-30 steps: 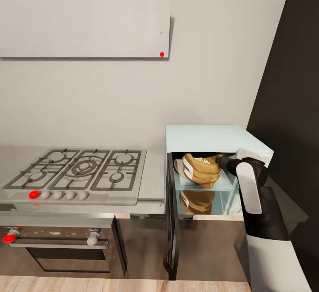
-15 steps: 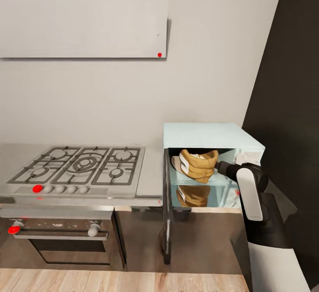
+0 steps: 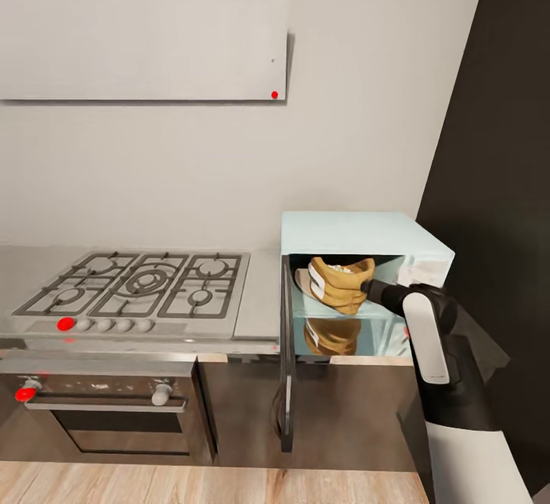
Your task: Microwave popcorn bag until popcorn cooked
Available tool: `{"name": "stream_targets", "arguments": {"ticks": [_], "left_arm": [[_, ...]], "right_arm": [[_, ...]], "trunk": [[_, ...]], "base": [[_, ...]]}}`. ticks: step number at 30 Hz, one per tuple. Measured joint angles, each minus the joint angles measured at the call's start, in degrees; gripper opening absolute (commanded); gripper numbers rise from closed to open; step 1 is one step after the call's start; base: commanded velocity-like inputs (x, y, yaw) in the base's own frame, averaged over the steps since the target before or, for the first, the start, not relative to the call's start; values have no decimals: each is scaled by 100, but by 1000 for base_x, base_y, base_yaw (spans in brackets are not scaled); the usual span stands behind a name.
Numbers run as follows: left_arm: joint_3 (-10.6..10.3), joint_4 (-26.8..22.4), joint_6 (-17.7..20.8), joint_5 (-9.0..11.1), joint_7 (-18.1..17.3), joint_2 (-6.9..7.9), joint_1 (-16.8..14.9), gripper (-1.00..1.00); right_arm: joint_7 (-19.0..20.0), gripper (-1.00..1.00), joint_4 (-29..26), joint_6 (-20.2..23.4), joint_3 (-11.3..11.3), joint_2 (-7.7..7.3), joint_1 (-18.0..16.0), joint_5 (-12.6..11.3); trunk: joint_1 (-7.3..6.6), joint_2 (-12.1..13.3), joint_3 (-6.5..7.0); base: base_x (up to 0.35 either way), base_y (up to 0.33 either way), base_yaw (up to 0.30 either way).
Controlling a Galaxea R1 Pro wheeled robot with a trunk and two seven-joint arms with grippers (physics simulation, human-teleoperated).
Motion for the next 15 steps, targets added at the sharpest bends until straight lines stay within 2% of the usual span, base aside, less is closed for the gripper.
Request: {"name": "stream_targets", "arguments": {"ticks": [3,7,15], "left_arm": [[5,1,-2,3,3,-2,0,100],[8,0,-4,5,6,0,-1,100],[2,2,0,6,-3,1,-1,100]], "right_arm": [[61,100,22,2,35,13,35,1],[89,100,55,-2,274,20,54,-7],[90,100,111,-3,376,33,57,-3]], "trunk": [[0,0,0],[0,0,0],[0,0,0]], "base": [[0,0,0],[0,0,0],[0,0,0]]}}
